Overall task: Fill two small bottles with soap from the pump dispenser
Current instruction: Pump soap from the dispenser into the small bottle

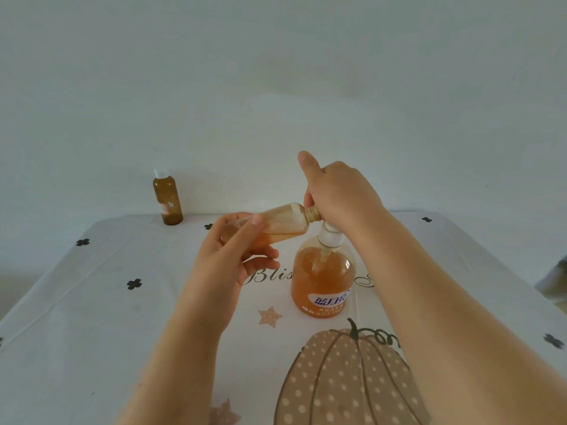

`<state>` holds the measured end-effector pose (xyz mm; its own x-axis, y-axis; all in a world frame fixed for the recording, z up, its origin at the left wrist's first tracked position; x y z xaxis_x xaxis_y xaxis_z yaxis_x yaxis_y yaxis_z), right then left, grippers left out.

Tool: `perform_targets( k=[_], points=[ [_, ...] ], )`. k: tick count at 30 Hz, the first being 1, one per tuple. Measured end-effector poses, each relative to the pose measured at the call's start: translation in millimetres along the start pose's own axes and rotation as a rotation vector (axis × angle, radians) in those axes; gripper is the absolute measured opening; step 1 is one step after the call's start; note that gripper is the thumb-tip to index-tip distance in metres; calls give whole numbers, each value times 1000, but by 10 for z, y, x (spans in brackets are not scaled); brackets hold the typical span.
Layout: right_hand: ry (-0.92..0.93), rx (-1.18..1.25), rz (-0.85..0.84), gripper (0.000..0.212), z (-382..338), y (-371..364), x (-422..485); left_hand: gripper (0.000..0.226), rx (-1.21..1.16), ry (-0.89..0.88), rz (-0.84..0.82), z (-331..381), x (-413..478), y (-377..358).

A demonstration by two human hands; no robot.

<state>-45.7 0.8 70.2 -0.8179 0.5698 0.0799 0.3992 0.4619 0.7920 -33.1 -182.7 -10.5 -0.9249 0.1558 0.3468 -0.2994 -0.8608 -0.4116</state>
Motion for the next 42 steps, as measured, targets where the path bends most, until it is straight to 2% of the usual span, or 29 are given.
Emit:
perform_targets(
  k=[5,26,38,42],
  points=[
    [37,-13,25,78,24,-66,3,43,-13,-14,-6,23,34,35],
    [5,-24,-50,72,-29,-2,-46,36,-81,-33,-32,39,19,-10],
    [9,8,-47,67,-22,-5,-61,44,-103,-34,-53,29,22,-30],
    [5,38,-40,62,26,-42,-48,35,-90,-37,-53,23,44,8]
  ],
)
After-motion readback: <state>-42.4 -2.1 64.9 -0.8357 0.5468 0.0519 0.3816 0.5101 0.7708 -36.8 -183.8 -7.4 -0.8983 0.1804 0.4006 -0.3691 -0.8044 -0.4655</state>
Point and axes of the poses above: each hand's wrist, its own x-axis towards the middle knuckle, its own y-axis out of the back of the hand, z = x × y, the point moved 10 cm from there along x, towards the middle knuckle, and after that the axes turned 14 degrees about -y, right-handed, at the moved point
